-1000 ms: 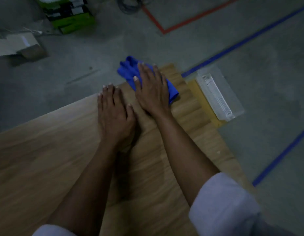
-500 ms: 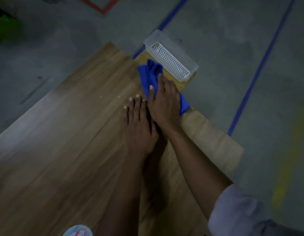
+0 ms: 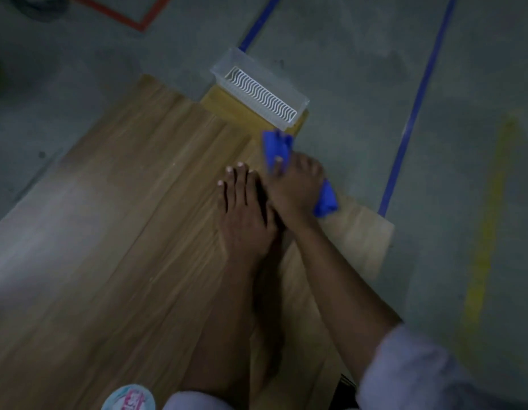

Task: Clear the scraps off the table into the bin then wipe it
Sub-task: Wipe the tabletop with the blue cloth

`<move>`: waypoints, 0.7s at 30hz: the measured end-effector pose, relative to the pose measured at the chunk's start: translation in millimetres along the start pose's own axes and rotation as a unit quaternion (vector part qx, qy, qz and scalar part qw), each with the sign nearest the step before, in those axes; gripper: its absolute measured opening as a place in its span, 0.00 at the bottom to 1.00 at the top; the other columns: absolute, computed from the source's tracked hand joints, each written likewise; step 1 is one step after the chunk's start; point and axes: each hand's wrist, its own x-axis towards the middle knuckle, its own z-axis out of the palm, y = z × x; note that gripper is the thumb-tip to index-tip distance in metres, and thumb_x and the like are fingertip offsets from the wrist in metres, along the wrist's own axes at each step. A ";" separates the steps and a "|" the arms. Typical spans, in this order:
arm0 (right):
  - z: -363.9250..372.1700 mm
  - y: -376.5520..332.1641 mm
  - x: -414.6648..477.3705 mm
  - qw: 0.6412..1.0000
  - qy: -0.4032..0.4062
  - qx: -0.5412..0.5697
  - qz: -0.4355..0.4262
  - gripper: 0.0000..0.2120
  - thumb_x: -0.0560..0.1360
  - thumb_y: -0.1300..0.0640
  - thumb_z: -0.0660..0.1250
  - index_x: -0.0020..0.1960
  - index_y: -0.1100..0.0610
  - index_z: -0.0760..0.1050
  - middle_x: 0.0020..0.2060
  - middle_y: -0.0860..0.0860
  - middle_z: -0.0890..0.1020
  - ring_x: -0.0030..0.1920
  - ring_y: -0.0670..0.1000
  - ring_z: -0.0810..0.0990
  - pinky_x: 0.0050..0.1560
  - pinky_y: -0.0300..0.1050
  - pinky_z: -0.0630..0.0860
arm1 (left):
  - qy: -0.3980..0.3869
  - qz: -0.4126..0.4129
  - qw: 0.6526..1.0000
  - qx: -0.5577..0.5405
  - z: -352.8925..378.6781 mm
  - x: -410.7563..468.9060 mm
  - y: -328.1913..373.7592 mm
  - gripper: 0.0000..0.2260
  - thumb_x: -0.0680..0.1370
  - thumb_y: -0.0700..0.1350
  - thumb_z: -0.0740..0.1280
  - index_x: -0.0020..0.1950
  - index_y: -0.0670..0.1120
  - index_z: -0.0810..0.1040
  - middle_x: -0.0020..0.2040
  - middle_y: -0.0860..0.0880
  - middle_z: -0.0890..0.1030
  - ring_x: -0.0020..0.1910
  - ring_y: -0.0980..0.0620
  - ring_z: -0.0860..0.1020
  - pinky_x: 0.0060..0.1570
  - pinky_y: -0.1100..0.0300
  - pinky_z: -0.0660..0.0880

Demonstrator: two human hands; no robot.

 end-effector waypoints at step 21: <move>-74.7 220.5 -75.0 0.995 -0.069 0.072 -0.006 0.28 0.84 0.42 0.52 0.77 0.56 0.67 0.76 0.53 0.69 0.78 0.62 0.60 0.75 0.60 0.62 | -0.098 0.037 0.994 0.036 -29.2 -188.6 11.9 0.30 0.85 0.58 0.48 0.83 0.44 0.54 0.84 0.46 0.50 0.83 0.49 0.44 0.81 0.46 0.43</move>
